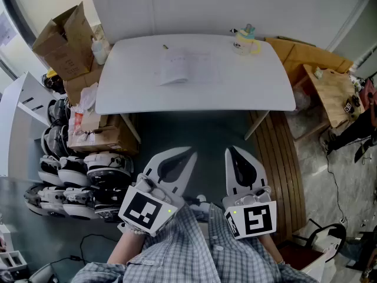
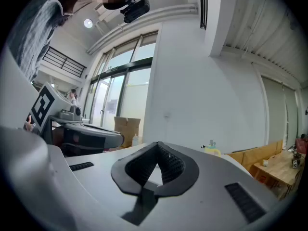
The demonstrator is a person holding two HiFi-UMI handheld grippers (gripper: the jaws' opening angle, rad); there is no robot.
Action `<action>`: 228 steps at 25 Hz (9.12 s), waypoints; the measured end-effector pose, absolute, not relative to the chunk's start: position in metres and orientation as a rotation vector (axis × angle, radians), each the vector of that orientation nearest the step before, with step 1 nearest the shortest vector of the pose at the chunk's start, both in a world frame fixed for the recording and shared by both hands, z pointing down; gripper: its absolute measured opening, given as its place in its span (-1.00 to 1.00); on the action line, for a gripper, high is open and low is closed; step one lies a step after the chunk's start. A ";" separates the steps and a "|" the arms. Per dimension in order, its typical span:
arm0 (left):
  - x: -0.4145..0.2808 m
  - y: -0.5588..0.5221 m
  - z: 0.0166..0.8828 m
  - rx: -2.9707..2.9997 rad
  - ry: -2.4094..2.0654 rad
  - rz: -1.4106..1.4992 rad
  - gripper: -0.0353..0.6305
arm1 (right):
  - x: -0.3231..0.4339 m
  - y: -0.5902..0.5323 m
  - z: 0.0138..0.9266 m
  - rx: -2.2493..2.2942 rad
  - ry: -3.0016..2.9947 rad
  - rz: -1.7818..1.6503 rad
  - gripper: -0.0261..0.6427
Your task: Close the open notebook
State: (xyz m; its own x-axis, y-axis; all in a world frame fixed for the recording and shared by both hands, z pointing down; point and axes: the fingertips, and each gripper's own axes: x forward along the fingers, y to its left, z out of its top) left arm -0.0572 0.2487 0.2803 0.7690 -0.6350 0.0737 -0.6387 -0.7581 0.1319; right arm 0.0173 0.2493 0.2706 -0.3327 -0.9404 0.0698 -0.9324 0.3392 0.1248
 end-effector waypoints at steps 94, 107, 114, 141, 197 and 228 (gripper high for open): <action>-0.035 0.092 0.298 2.755 -1.047 0.058 -0.90 | 0.035 0.091 0.305 1.644 -2.458 0.001 -0.89; -0.047 0.042 0.300 2.789 -0.994 0.047 -0.90 | 0.025 0.046 0.305 1.710 -2.409 -0.007 -0.89; -0.058 0.023 0.301 2.809 -0.974 0.028 -0.90 | 0.013 0.027 0.307 1.727 -2.397 -0.013 -0.89; -0.071 -0.008 0.307 2.799 -0.858 -0.039 -0.90 | -0.004 0.004 0.312 1.783 -2.312 -0.042 -0.89; -0.055 -0.121 0.349 2.336 -1.110 -0.147 -0.90 | 0.053 -0.110 0.311 1.550 -2.421 -0.053 -0.89; -0.082 -0.149 0.485 1.754 -1.004 -0.319 -0.87 | 0.081 -0.125 0.339 1.485 -2.390 0.034 -0.89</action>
State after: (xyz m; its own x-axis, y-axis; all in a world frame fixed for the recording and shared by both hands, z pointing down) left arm -0.0817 -0.1494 0.4845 0.6135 -0.7519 0.2414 -0.4746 -0.1067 0.8737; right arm 0.0808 -0.1247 0.3387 -0.4048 -0.8687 0.2856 -0.8765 0.4576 0.1494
